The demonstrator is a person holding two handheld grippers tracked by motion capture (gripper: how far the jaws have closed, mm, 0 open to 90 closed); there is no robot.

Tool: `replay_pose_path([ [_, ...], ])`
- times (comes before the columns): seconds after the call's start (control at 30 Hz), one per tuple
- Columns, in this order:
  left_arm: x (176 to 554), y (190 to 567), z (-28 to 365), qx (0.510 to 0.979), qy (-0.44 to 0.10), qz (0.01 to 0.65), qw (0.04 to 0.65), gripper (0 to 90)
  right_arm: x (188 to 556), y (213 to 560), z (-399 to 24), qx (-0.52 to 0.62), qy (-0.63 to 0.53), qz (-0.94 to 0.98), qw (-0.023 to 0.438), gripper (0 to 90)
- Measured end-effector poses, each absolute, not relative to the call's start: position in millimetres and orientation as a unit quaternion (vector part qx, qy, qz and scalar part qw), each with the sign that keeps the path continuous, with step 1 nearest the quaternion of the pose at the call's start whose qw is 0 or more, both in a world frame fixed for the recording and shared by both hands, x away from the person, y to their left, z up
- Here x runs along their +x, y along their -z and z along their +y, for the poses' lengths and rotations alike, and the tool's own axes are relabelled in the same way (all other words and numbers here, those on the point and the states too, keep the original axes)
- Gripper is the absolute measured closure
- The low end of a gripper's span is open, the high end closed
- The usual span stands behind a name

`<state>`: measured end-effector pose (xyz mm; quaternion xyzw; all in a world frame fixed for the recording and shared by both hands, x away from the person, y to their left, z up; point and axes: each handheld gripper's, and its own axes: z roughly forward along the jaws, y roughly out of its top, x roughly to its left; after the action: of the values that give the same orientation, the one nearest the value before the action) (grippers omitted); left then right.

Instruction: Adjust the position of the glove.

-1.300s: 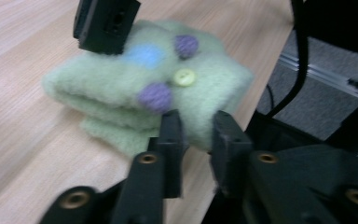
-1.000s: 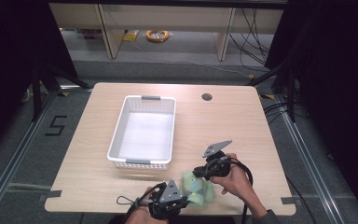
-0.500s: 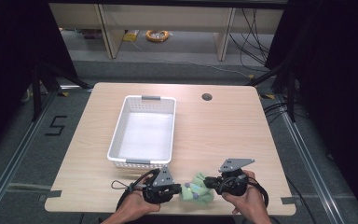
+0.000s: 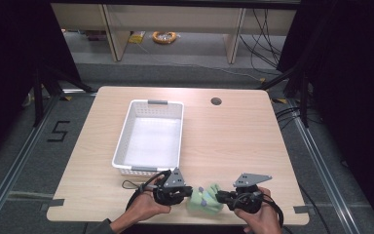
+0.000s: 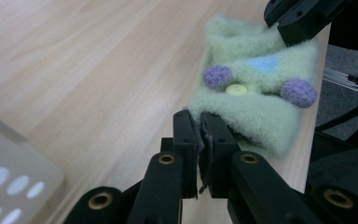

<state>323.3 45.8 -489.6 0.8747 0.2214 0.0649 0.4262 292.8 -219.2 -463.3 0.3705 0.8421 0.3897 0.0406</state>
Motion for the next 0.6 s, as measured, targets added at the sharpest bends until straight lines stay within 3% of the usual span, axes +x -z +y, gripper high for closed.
replay_pose_path([
  [0.1,320.5,495.6,47.1,0.885,-0.066,0.222,0.404,83.5,288.8,468.4,-217.8,0.382,-0.381,0.842,0.023,79.0],
  [0.27,323.2,498.6,53.7,0.885,-0.064,0.242,0.392,71.1,286.8,467.8,-221.3,0.379,-0.382,0.843,0.023,71.6],
  [0.3,323.7,497.4,58.0,0.881,-0.062,0.255,0.394,67.3,284.6,464.3,-222.6,0.385,-0.385,0.839,0.017,66.2],
  [0.37,323.9,495.5,61.7,0.878,-0.064,0.264,0.394,66.8,284.2,462.6,-223.7,0.386,-0.387,0.837,0.013,65.4],
  [0.5,319.8,486.7,75.4,0.862,-0.061,0.300,0.404,62.7,289.8,448.4,-235.2,0.376,-0.389,0.839,0.059,62.8],
  [0.6,312.0,482.2,76.6,0.850,-0.049,0.311,0.421,61.4,295.7,445.6,-234.1,0.371,-0.376,0.847,0.057,64.1],
])
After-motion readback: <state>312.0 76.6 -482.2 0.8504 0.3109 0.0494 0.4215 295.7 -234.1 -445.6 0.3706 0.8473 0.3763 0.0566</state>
